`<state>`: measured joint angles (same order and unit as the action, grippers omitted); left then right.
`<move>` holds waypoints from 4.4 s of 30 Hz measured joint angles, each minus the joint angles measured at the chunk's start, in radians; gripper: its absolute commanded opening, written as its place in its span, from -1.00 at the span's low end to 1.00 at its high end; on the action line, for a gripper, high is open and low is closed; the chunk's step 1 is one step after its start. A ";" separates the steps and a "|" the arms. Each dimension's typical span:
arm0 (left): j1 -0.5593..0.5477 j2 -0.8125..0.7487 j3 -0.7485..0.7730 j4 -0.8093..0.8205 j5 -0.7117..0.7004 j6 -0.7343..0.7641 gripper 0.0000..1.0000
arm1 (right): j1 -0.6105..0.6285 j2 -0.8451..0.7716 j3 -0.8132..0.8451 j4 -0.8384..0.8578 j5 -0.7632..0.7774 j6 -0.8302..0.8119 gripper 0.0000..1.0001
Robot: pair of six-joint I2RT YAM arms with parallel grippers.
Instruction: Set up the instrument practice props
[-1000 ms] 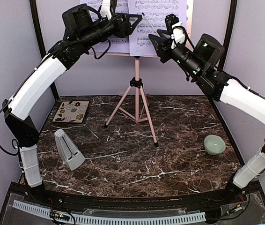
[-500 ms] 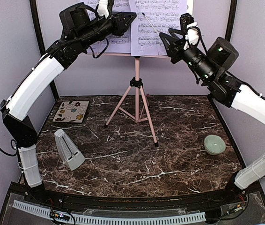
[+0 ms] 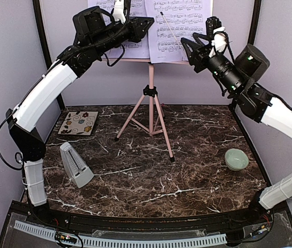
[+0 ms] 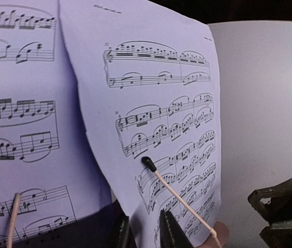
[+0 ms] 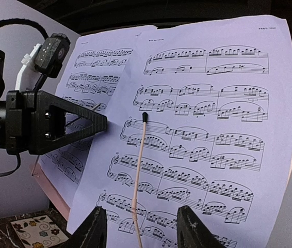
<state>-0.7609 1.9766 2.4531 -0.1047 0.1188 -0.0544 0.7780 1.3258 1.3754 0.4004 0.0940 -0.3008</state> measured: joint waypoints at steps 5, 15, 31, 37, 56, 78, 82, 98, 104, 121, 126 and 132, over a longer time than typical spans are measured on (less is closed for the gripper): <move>0.000 -0.021 -0.029 -0.009 -0.011 0.005 0.31 | 0.000 -0.028 -0.009 -0.015 -0.005 0.021 0.26; 0.000 -0.312 -0.297 -0.086 -0.095 0.029 0.70 | 0.000 -0.069 -0.017 -0.118 -0.033 0.092 0.73; 0.029 -0.939 -1.043 -0.513 -0.402 -0.195 0.84 | 0.001 -0.128 -0.124 -0.387 -0.170 0.237 0.93; 0.039 -1.052 -1.231 -0.747 -0.486 -0.446 0.86 | 0.001 -0.163 -0.208 -0.399 -0.229 0.295 0.93; 0.039 -1.007 -1.487 -0.901 -0.537 -0.868 0.88 | 0.034 -0.162 -0.313 -0.348 -0.277 0.363 0.93; 0.016 -0.769 -1.416 -1.002 -0.581 -1.273 -0.34 | 0.034 -0.158 -0.360 -0.302 -0.275 0.381 0.96; -0.025 -0.757 -1.406 -0.994 -0.580 -1.266 -0.35 | 0.034 -0.158 -0.371 -0.295 -0.272 0.381 0.97; -0.332 -0.183 -0.881 -0.899 -0.626 -1.163 -0.33 | 0.036 -0.245 -0.455 -0.301 -0.220 0.389 0.98; -0.372 -0.112 -0.807 -0.858 -0.638 -1.133 0.16 | 0.037 -0.283 -0.496 -0.325 -0.197 0.401 0.99; -0.358 -0.468 -1.125 -0.489 -0.493 -0.762 0.98 | 0.020 -0.173 -0.445 -0.455 -0.361 0.277 1.00; -0.265 -0.799 -1.421 -0.266 -0.372 -0.634 0.97 | 0.018 -0.043 -0.380 -0.474 -0.511 0.200 1.00; -0.171 -0.995 -1.645 -0.144 -0.279 -0.563 0.97 | 0.018 0.159 -0.213 -0.524 -0.653 0.096 0.96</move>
<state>-0.9321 0.9821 0.8078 -0.2489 -0.1600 -0.6178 0.7956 1.4853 1.1622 -0.1238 -0.5594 -0.2047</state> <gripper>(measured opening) 0.987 0.987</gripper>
